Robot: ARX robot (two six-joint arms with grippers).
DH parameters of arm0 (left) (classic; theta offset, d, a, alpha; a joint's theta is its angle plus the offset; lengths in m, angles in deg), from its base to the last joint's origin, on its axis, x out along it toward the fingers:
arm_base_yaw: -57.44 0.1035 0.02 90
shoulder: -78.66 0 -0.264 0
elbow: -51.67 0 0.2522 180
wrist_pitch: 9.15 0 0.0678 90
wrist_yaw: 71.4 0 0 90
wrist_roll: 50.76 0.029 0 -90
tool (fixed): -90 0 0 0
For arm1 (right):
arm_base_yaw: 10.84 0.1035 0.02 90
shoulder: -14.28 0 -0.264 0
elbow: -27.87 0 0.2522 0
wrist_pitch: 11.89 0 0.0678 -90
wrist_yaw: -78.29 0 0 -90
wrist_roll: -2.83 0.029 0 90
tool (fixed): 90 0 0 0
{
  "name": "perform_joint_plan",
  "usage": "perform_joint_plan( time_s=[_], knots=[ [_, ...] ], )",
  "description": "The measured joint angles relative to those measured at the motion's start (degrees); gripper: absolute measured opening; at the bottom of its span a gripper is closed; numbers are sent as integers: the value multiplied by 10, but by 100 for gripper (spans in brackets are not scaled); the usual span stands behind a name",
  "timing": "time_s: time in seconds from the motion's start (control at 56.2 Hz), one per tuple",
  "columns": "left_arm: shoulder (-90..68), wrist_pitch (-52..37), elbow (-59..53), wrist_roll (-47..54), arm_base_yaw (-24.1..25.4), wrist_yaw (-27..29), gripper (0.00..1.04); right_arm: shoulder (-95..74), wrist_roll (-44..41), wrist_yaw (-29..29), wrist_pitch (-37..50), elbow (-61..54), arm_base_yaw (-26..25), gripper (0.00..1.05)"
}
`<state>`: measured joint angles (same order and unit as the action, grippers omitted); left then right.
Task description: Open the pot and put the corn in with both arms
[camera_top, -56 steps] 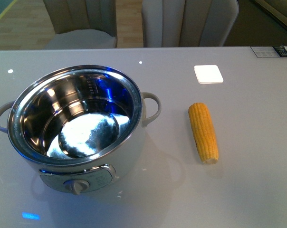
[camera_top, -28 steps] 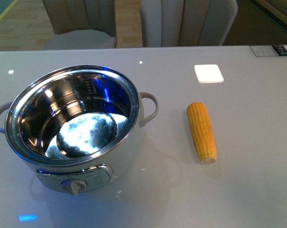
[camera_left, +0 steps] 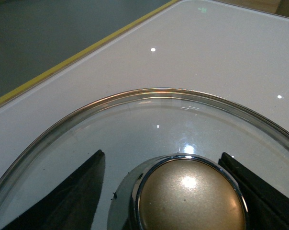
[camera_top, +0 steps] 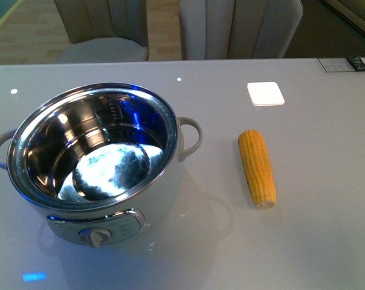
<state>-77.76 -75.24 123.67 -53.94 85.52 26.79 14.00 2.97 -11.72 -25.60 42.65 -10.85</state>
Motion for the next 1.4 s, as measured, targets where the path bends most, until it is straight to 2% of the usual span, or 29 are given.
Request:
perform_joint_plan(
  time_s=[0.16,0.533,0.925,1.12,1.28,1.334,1.405],
  knots=[
    [19,4,-23,0,-8,-5,99,0,0,0,0,0,0,96],
    [171,25,-106,-10,-24,-13,98,0,0,0,0,0,0,96],
    [563,37,-349,-50,-77,-67,98,0,0,0,0,0,0,96],
    [798,138,-465,-57,-81,-84,98,0,0,0,0,0,0,96],
    [1026,309,-517,-53,-113,-95,98,0,0,0,0,0,0,96],
    [1058,318,-518,-52,-116,-97,98,0,0,0,0,0,0,96],
    [1101,403,-518,-6,-109,-223,81,0,0,0,0,0,0,96]
  ],
)
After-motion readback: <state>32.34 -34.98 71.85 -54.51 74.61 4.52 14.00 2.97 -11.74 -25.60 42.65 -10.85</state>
